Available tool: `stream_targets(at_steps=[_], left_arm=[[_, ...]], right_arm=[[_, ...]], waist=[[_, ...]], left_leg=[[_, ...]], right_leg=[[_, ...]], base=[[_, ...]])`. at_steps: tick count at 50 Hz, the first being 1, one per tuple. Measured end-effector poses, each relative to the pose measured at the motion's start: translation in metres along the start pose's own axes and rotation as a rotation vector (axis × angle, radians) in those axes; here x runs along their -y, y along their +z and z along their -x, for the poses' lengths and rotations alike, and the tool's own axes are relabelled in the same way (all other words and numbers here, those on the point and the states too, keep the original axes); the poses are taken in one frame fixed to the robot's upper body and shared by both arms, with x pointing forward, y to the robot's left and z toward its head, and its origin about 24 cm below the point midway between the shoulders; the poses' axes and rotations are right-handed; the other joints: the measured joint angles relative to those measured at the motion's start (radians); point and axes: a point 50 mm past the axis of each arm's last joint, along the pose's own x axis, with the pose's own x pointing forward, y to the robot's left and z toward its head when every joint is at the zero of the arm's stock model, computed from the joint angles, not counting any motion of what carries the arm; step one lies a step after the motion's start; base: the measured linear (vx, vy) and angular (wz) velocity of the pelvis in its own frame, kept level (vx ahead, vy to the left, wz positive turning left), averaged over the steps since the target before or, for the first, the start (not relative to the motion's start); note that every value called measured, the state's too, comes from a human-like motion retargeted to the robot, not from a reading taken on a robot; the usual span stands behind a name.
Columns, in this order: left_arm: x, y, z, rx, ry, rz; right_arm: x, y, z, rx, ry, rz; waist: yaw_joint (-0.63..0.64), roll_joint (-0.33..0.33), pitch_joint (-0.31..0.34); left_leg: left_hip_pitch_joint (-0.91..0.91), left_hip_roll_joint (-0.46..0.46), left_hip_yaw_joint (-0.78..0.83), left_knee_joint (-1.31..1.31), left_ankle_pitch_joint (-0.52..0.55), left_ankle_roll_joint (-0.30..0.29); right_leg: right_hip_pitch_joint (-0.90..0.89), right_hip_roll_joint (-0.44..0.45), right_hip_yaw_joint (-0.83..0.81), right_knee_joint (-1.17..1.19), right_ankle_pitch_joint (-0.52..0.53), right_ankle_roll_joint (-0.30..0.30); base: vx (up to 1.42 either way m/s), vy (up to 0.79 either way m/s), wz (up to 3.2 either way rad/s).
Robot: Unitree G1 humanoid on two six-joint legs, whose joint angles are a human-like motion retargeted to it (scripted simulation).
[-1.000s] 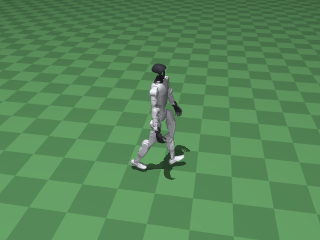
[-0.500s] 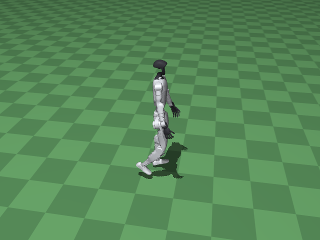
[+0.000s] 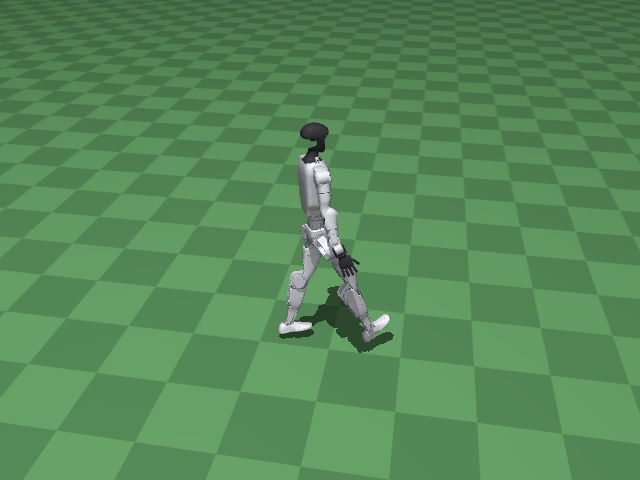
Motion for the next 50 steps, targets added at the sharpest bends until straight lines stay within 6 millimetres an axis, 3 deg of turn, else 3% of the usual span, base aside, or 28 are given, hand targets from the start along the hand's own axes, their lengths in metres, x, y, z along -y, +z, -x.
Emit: stream_targets(at_steps=[4,7,11,20,22,28,32,34,37,39,42,45,50], left_arm=[[-0.003,-0.001,0.001,0.003,0.014,0.011],[-0.009,0.005,0.000,0.033,0.047,0.050],[-0.015,0.006,0.002,0.075,0.095,0.084],[-0.015,0.015,0.001,0.112,0.083,0.037],[-0.018,0.020,0.001,0.143,0.090,0.016],[-0.013,0.009,0.002,0.095,0.067,-0.060],[-0.004,-0.009,0.004,0.007,-0.020,-0.076],[0.002,-0.019,0.005,-0.035,-0.066,-0.084],[0.007,-0.032,0.009,-0.087,-0.114,-0.081],[0.009,-0.038,0.010,-0.111,-0.127,-0.072],[0.008,-0.043,0.012,-0.149,-0.163,-0.074],[0.007,-0.039,0.010,-0.164,-0.163,-0.060],[0.003,-0.028,0.007,-0.110,-0.079,-0.050]], right_arm=[[0.000,-0.001,0.000,0.002,-0.001,-0.014],[0.001,0.003,0.000,0.021,-0.005,-0.009],[0.000,-0.004,0.002,0.021,-0.009,-0.003],[0.018,-0.014,0.005,-0.030,-0.044,-0.061],[0.021,-0.011,0.005,-0.018,-0.058,-0.079],[0.039,-0.009,0.007,-0.010,-0.094,-0.086],[0.047,0.001,0.005,-0.015,-0.096,-0.027],[0.050,0.009,0.003,-0.004,-0.102,-0.008],[0.050,0.022,0.001,0.017,-0.101,0.011],[0.047,0.031,-0.001,0.039,-0.098,0.013],[0.037,0.044,-0.005,0.062,-0.047,0.032],[0.028,0.058,-0.007,0.082,-0.010,0.056],[0.016,0.069,-0.009,0.140,-0.008,0.069]], waist=[[-0.010,0.008,-0.010],[-0.022,0.008,-0.022],[-0.021,-0.001,-0.054],[0.026,-0.019,-0.132],[0.064,-0.009,-0.139],[0.143,-0.028,-0.166],[0.169,-0.069,-0.186],[0.156,-0.096,-0.231],[0.144,-0.105,-0.258],[0.142,-0.100,-0.256],[0.164,-0.091,-0.251],[0.200,-0.072,-0.210],[0.253,-0.032,-0.162]], left_leg=[[0.016,0.018,-0.083,0.002,-0.013,0.000],[0.021,0.026,-0.151,-0.002,-0.017,0.001],[0.028,0.037,-0.241,-0.005,-0.010,0.004],[0.039,0.048,-0.376,-0.003,0.105,0.003],[0.058,0.083,-0.373,0.021,0.115,-0.017],[0.035,0.010,-0.389,0.166,0.193,-0.060],[-0.117,-0.110,-0.238,0.458,0.228,-0.095],[-0.291,-0.160,-0.109,0.667,0.247,-0.094],[-0.481,-0.140,0.109,0.879,0.210,-0.040],[-0.557,-0.085,0.254,0.946,0.123,0.016],[-0.585,0.002,0.431,0.866,-0.050,0.095],[-0.558,0.028,0.533,0.648,-0.127,0.101],[-0.513,0.017,0.539,0.171,0.014,0.099]], right_leg=[[0.030,-0.004,-0.020,0.000,-0.098,-0.008],[0.059,-0.004,0.023,0.000,-0.116,-0.007],[0.078,-0.015,0.068,0.000,-0.046,-0.003],[0.134,-0.078,-0.022,0.002,0.104,0.041],[0.134,-0.022,-0.024,0.053,0.138,0.043],[0.194,-0.035,-0.013,0.075,0.118,0.043],[0.207,-0.096,0.004,0.089,0.100,0.043],[0.168,-0.139,-0.003,0.100,0.098,0.043],[0.154,-0.164,-0.021,0.112,0.081,0.043],[0.166,-0.163,-0.035,0.117,0.066,0.043],[0.176,-0.133,-0.042,0.124,0.063,0.043],[0.209,-0.107,-0.045,0.129,0.046,0.043],[0.254,-0.067,-0.063,0.148,0.006,0.043]], base=[[0.32,-0.08,1.07],[0.33,-0.12,1.11],[0.36,-0.16,1.12],[0.40,-0.22,0.81],[0.43,-0.42,0.06],[0.37,-0.21,0.03],[0.25,-0.13,0.13],[0.16,-0.08,0.56],[0.17,-0.09,0.47],[0.19,-0.13,0.23],[0.19,-0.16,-0.06],[0.19,-0.11,-0.13],[0.18,-0.02,-0.01]])
